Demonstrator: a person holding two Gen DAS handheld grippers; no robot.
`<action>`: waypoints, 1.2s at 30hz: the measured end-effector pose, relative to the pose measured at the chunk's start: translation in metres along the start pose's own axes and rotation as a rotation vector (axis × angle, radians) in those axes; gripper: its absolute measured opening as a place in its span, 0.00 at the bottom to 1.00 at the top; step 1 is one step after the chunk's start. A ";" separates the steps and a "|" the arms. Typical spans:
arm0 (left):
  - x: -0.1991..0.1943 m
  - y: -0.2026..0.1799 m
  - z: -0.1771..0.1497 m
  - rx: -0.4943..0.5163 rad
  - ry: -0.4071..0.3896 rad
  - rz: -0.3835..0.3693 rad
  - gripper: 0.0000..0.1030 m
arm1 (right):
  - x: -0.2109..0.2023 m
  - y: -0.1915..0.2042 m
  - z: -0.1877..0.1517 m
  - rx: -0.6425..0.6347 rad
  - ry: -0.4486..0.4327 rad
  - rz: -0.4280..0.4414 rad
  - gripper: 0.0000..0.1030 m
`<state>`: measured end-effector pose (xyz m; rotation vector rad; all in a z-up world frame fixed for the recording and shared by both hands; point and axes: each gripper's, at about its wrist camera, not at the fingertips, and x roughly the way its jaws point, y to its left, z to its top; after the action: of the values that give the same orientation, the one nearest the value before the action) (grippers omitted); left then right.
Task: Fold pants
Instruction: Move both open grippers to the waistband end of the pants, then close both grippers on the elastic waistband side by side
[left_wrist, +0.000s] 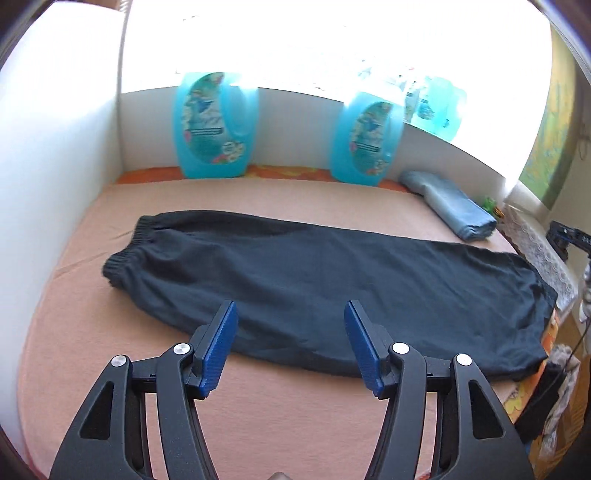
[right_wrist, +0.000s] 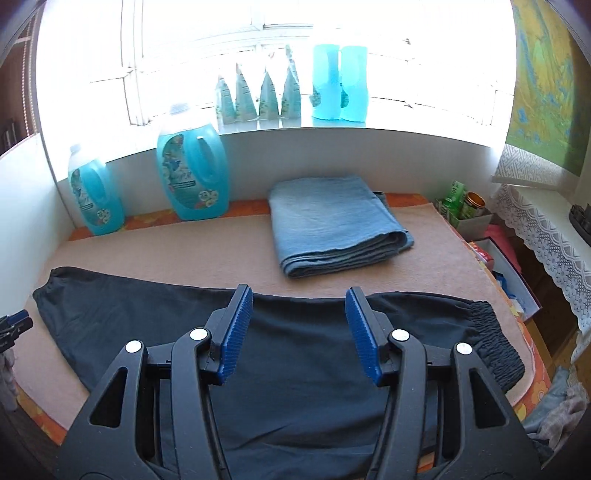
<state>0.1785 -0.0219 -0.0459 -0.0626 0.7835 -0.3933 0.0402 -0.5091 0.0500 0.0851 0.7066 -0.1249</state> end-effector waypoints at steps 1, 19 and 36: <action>0.003 0.020 0.003 -0.053 0.004 0.012 0.59 | 0.005 0.018 0.003 -0.028 0.004 0.028 0.53; 0.064 0.159 0.001 -0.524 0.040 0.042 0.59 | 0.115 0.307 0.041 -0.343 0.193 0.521 0.53; 0.061 0.139 0.012 -0.371 -0.081 0.039 0.16 | 0.251 0.536 0.037 -0.357 0.619 0.619 0.54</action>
<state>0.2711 0.0830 -0.1063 -0.4074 0.7687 -0.2033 0.3298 -0.0044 -0.0663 -0.0056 1.2757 0.6460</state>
